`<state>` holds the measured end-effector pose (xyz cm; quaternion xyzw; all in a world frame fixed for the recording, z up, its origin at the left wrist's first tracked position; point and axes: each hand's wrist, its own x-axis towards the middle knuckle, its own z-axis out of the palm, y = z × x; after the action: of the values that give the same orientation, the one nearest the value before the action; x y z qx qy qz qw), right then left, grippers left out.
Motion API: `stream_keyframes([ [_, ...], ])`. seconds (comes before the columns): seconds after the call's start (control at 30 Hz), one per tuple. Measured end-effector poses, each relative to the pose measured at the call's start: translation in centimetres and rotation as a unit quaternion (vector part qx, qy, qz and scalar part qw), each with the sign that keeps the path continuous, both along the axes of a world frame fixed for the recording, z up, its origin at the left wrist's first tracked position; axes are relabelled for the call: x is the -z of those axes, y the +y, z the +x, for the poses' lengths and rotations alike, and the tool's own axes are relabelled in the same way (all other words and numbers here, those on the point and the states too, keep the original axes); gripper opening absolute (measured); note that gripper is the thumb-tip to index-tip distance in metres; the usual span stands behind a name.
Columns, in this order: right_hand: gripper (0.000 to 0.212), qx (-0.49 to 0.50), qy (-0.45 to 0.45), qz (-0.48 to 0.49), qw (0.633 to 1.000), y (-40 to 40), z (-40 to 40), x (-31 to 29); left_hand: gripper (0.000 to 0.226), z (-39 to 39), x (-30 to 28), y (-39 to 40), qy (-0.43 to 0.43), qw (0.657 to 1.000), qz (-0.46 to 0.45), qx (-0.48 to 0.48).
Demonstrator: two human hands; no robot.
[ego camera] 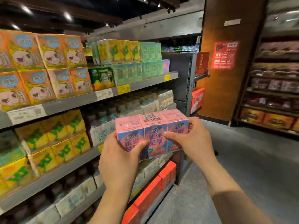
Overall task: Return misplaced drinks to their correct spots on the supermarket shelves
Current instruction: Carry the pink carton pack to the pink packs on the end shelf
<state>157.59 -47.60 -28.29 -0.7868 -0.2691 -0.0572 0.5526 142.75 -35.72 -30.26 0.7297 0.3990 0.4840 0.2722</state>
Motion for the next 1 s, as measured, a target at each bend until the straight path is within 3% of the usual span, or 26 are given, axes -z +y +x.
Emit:
stream_keyframes([
  [0.77,0.051,0.062,-0.038,0.051,0.996,8.7,30.4,-2.9,0.068,33.0,-4.0,10.7,-0.044,0.994,0.007,0.101],
  [1.0,0.057,0.054,-0.066,0.061,0.995,11.4,39.1,-3.9,0.066,40.2,-6.2,12.6,-0.046,0.996,0.038,0.071],
])
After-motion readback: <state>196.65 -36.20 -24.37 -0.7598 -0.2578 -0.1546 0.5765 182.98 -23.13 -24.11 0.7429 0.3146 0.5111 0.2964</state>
